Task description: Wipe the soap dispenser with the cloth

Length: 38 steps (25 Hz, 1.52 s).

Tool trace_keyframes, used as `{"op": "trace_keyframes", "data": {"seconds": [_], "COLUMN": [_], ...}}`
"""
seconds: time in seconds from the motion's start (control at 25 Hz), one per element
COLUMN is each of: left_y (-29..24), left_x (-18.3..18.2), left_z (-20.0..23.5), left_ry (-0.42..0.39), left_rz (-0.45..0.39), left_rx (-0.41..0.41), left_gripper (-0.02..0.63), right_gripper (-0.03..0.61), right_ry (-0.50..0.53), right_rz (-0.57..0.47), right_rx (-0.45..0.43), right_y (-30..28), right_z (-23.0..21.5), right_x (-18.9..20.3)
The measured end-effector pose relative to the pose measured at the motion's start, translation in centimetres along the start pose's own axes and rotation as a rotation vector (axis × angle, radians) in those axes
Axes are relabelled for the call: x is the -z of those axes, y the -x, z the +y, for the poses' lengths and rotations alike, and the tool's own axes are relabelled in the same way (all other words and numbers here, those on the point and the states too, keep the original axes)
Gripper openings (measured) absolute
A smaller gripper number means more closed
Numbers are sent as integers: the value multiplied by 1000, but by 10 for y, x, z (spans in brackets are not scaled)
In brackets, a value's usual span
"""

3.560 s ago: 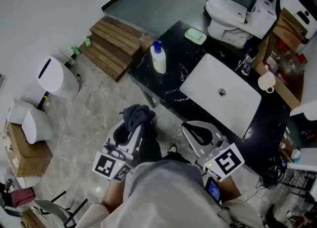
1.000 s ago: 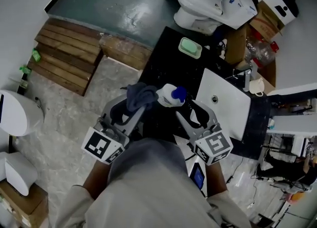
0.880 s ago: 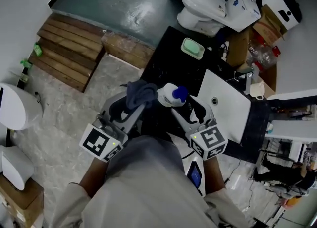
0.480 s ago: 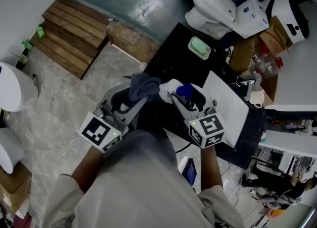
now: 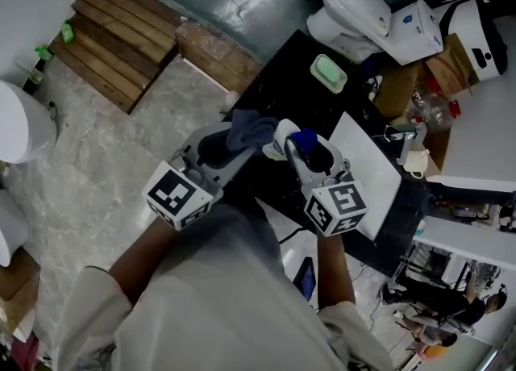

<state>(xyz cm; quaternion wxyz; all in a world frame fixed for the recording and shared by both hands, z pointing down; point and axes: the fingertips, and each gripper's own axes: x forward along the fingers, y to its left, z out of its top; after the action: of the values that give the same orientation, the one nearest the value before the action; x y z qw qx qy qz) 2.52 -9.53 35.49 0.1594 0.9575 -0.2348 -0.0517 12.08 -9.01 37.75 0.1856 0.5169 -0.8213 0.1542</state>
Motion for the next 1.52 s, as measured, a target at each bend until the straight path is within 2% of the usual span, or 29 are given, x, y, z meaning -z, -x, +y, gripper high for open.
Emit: {"op": "trace_keyframes", "data": {"seconds": [0.24, 0.48, 0.8, 1.16, 1.52], "left_y": [-10, -22, -46, -56, -58], "left_x": [10, 19, 31, 38, 48], "left_z": [-4, -7, -13, -7, 3], "left_ry": [5, 8, 13, 54, 69], "left_rz": [7, 14, 52, 81, 112], "left_rx": [6, 5, 39, 42, 29], "left_gripper": [133, 133, 133, 133, 133], "right_gripper": [137, 135, 135, 135, 136], "right_ry": [-5, -159, -156, -212, -207], "right_rz": [-23, -85, -84, -102, -99], "right_rx": [-14, 21, -9, -22, -30], "right_y": [0, 5, 2, 4, 2], "right_z": [1, -21, -18, -29, -31], "right_x": [0, -2, -3, -3, -5]}}
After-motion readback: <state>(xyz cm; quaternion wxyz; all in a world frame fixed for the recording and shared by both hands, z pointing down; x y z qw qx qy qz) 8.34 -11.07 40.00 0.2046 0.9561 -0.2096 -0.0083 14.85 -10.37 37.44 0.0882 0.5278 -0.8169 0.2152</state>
